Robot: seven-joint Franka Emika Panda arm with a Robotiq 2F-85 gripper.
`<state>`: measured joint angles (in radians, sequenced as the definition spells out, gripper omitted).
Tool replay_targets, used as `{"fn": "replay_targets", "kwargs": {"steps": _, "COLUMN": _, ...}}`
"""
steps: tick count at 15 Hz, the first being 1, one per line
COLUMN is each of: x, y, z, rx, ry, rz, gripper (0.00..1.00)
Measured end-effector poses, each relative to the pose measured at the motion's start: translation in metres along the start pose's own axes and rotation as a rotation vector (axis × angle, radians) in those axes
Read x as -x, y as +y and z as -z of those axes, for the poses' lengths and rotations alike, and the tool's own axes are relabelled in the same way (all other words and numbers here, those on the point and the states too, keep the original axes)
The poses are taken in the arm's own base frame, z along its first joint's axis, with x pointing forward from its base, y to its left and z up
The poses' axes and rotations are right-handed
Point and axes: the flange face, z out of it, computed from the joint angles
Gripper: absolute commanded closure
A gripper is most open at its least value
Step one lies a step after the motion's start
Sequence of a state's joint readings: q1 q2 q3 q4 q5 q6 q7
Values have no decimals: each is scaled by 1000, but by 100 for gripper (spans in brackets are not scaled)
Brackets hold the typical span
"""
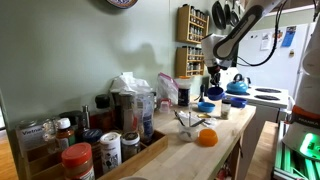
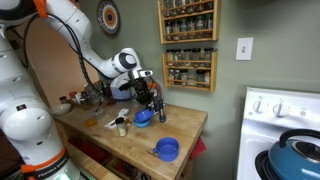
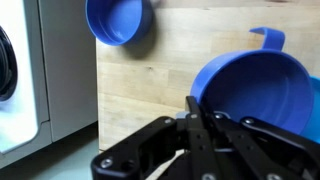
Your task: Pour the contents from the furthest cup into the blue bowl
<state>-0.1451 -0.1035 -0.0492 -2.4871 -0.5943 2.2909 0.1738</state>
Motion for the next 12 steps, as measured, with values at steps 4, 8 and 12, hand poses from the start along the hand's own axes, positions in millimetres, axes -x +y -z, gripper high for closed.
{"fn": "replay_targets", "kwargs": {"steps": 4, "x": -1, "y": -19, "z": 6, "rx": 82, "ry": -4, "rz": 30, "gripper": 99}}
{"fn": "replay_targets", "kwargs": {"steps": 8, "x": -1, "y": -37, "z": 13, "rx": 146, "ry": 1, "rz": 59, "gripper": 99}}
{"fn": "replay_targets", "kwargs": {"steps": 12, "x": 1, "y": -55, "z": 17, "rx": 143, "ry": 4, "rz": 110, "gripper": 96}}
